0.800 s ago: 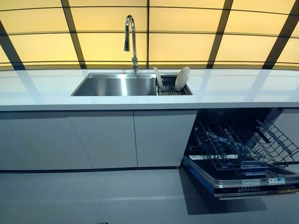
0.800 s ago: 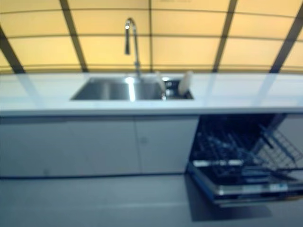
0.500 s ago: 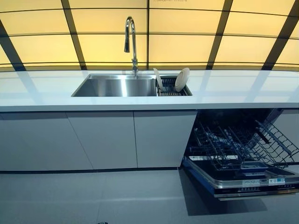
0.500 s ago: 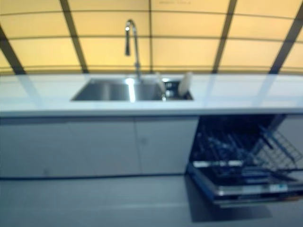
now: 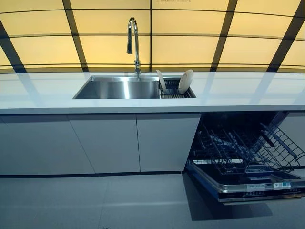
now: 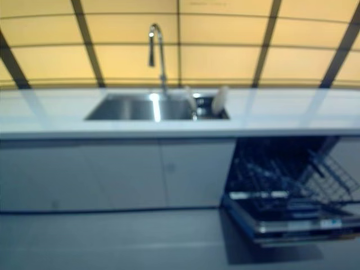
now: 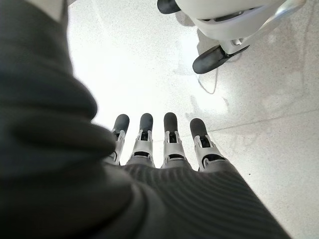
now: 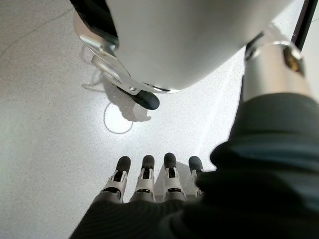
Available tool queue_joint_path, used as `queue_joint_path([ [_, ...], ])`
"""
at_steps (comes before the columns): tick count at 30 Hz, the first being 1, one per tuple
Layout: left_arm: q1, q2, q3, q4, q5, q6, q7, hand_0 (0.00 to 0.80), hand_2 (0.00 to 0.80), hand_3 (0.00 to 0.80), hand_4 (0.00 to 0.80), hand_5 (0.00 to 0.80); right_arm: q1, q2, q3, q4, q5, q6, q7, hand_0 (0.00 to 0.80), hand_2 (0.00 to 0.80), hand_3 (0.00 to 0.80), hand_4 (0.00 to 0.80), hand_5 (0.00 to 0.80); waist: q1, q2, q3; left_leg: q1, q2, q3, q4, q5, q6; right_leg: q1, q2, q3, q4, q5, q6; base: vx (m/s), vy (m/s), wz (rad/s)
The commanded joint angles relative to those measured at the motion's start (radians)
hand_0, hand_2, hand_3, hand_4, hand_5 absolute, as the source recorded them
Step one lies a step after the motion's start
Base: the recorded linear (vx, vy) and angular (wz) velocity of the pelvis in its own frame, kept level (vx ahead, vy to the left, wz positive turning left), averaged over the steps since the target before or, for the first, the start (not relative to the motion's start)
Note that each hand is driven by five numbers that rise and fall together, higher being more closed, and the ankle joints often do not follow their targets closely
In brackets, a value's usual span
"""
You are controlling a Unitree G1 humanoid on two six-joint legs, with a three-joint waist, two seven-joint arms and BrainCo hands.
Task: Take plates into dishwasher
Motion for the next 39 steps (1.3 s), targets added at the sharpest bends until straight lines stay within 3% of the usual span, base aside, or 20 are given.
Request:
queue_joint_path([
  [1,-0.066,-0.043,0.017,0.054,-0.003,-0.025,0.017,0.000,0.000,0.000,0.000,0.000,-0.050,0.002,0.017,0.092,0.011,-0.043,-0.004,0.000,0.000,0.000,0.000,0.000,0.003,-0.004,0.045,0.001,-0.090,-0.065,0.005,-0.101,0.094,0.102,0.034,-0.019,0.019,-0.165,0.048,0.035,0.050,0.00],
  [3,-0.061,-0.046,0.020,0.043,0.014,-0.014,0.018,0.000,0.000,0.000,0.000,0.000,-0.054,-0.009,0.030,0.010,0.076,-0.148,0.063,0.000,0.000,0.000,0.000,0.000,0.008,-0.005,0.050,0.006,-0.094,-0.072,0.005,-0.100,0.098,0.103,0.029,-0.022,0.025,-0.164,0.050,0.047,0.079,0.01],
  [5,-0.042,-0.038,0.022,0.012,0.021,-0.005,0.023,0.000,0.000,0.000,0.000,0.000,-0.058,-0.033,0.054,-0.249,0.210,-0.148,0.180,0.000,0.000,0.000,0.000,0.000,0.008,-0.008,0.058,0.008,-0.098,-0.071,0.005,-0.097,0.102,0.095,0.023,-0.021,0.045,-0.170,0.050,0.034,0.111,-0.02],
  [6,-0.020,-0.028,0.027,-0.013,0.021,-0.004,0.024,0.000,0.000,0.000,0.000,0.000,-0.049,-0.049,0.061,-0.483,0.288,-0.059,0.221,0.000,0.000,0.000,0.000,0.000,0.005,-0.008,0.059,0.004,-0.099,-0.064,0.005,-0.093,0.107,0.078,0.019,-0.016,0.069,-0.177,0.050,0.004,0.123,-0.06],
  [8,0.000,-0.012,0.034,-0.033,0.016,-0.012,0.023,0.000,0.000,0.000,0.000,0.000,-0.033,-0.065,0.069,-0.682,0.457,-0.091,0.307,0.000,0.000,0.000,0.000,0.000,-0.002,-0.010,0.066,-0.010,-0.101,-0.055,0.022,-0.099,0.116,0.053,0.010,-0.012,0.108,-0.186,0.052,-0.025,0.163,-0.10],
  [9,0.009,0.000,0.036,-0.039,0.005,-0.021,0.022,0.000,0.000,0.000,0.000,0.000,-0.024,-0.067,0.057,-0.824,0.618,-0.107,0.360,0.000,0.000,0.000,0.000,0.000,-0.009,-0.009,0.076,-0.018,-0.103,-0.049,0.035,-0.104,0.127,0.024,0.000,-0.008,0.160,-0.185,0.059,-0.045,0.242,-0.09],
  [11,0.019,0.005,0.036,-0.034,-0.004,-0.043,0.023,0.000,0.000,0.000,0.000,0.000,-0.026,-0.046,0.006,-0.969,0.815,-0.170,0.448,0.000,0.000,0.000,0.000,0.000,-0.019,-0.004,0.094,-0.023,-0.107,-0.041,0.048,-0.111,0.143,-0.027,-0.022,-0.007,0.256,-0.169,0.083,-0.042,0.266,-0.04],
  [13,0.021,0.002,0.035,-0.033,-0.007,-0.053,0.026,0.000,0.000,0.000,0.000,0.000,-0.049,-0.017,-0.040,-1.092,0.973,-0.183,0.491,0.000,0.000,0.000,0.000,0.000,-0.024,0.002,0.110,-0.023,-0.109,-0.034,0.053,-0.113,0.152,-0.070,-0.046,-0.010,0.337,-0.155,0.099,-0.018,0.247,-0.12],
  [17,0.009,-0.011,-0.002,-0.022,0.006,-0.050,0.028,0.000,0.000,0.000,0.000,0.000,-0.150,0.031,-0.127,-1.299,1.248,-0.176,0.466,0.000,0.000,0.000,0.000,0.000,-0.020,0.018,0.126,-0.024,-0.133,-0.056,0.053,-0.112,0.162,-0.154,-0.115,-0.014,0.568,-0.108,0.085,0.041,0.306,-0.17],
  [20,0.009,-0.016,-0.020,0.010,0.015,-0.072,0.025,0.000,0.000,0.000,0.000,0.000,-0.237,0.051,-0.170,-1.363,1.347,-0.194,0.388,0.000,0.000,0.000,0.000,0.000,-0.008,0.021,0.125,-0.015,-0.155,-0.075,0.051,-0.118,0.171,-0.216,-0.166,-0.019,0.726,-0.053,0.087,0.098,0.248,-0.06],
  [22,0.015,-0.014,-0.024,0.022,0.022,-0.077,0.024,0.000,0.000,0.000,0.000,0.000,-0.268,0.048,-0.178,-1.397,1.389,-0.197,0.349,0.000,0.000,0.000,0.000,0.000,0.002,0.023,0.123,-0.012,-0.158,-0.071,0.059,-0.124,0.171,-0.237,-0.177,-0.024,0.747,-0.040,0.091,0.096,0.130,0.29],
  [25,0.019,-0.008,-0.029,0.050,0.034,-0.080,0.027,0.000,0.000,0.000,0.000,0.000,-0.320,0.026,-0.175,-1.430,1.407,-0.249,0.269,0.000,0.000,0.000,0.000,0.000,0.015,0.024,0.122,-0.006,-0.150,-0.059,0.062,-0.130,0.167,-0.256,-0.127,-0.033,0.634,-0.038,0.106,0.119,0.026,0.03],
  [28,0.010,-0.011,-0.028,0.078,0.041,-0.077,0.033,0.000,0.000,0.000,0.000,0.000,-0.355,0.010,-0.176,-1.430,1.388,-0.292,0.212,0.000,0.000,0.000,0.000,0.000,0.018,0.020,0.121,-0.004,-0.141,-0.047,0.060,-0.130,0.149,-0.233,-0.059,-0.054,0.405,-0.045,0.121,0.142,-0.063,-0.14],
  [31,-0.007,-0.017,-0.044,0.097,0.025,-0.073,0.040,0.000,0.000,0.000,0.000,0.000,-0.392,-0.059,-0.201,-1.413,1.306,-0.347,0.139,0.000,0.000,0.000,0.000,0.000,0.017,0.006,0.119,-0.002,-0.148,-0.040,0.071,-0.136,0.135,-0.231,-0.001,-0.038,0.188,-0.028,0.138,0.220,-0.099,-0.26],
  [34,-0.018,-0.021,-0.060,0.114,0.032,-0.073,0.040,0.000,0.000,0.000,0.000,0.000,-0.415,-0.152,-0.246,-1.386,1.210,-0.351,0.043,0.000,0.000,0.000,0.000,0.000,0.019,-0.014,0.122,-0.001,-0.168,-0.042,0.110,-0.162,0.139,-0.242,0.020,0.004,0.003,0.030,0.152,0.304,-0.115,-0.08],
  [39,-0.006,-0.006,-0.048,0.122,0.084,-0.101,0.031,0.000,0.000,0.000,0.000,0.000,-0.410,-0.257,-0.323,-1.389,1.153,-0.344,-0.029,0.000,0.000,0.000,0.000,0.000,0.015,-0.021,0.132,0.020,-0.180,-0.046,0.212,-0.257,0.153,-0.251,0.012,0.003,0.003,0.082,0.154,0.507,-0.203,-0.03],
])
